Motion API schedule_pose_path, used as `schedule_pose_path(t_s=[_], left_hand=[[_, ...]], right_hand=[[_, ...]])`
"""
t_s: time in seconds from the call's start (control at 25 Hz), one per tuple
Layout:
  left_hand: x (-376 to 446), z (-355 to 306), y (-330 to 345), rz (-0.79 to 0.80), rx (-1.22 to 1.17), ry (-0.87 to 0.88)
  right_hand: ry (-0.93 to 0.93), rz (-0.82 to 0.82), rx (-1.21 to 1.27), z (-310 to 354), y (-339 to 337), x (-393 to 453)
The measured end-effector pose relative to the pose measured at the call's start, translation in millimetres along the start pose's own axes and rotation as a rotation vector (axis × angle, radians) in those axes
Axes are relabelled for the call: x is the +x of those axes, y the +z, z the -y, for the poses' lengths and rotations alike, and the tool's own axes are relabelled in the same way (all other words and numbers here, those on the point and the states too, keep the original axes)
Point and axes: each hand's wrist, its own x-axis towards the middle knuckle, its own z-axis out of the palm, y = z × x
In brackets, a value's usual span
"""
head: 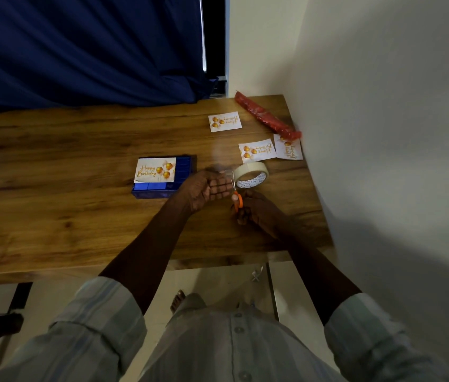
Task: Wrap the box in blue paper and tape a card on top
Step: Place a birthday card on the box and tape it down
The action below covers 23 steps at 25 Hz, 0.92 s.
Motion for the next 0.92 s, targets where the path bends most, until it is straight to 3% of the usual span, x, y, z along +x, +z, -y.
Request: schedule_pose_path(t_s=[0.92], left_hand=[[-4.8, 0.5, 6.9, -0.041, 0.011, 0.017]], right_hand=[[-0.111, 0.025, 0.003, 5.3, 1.6, 9.3]])
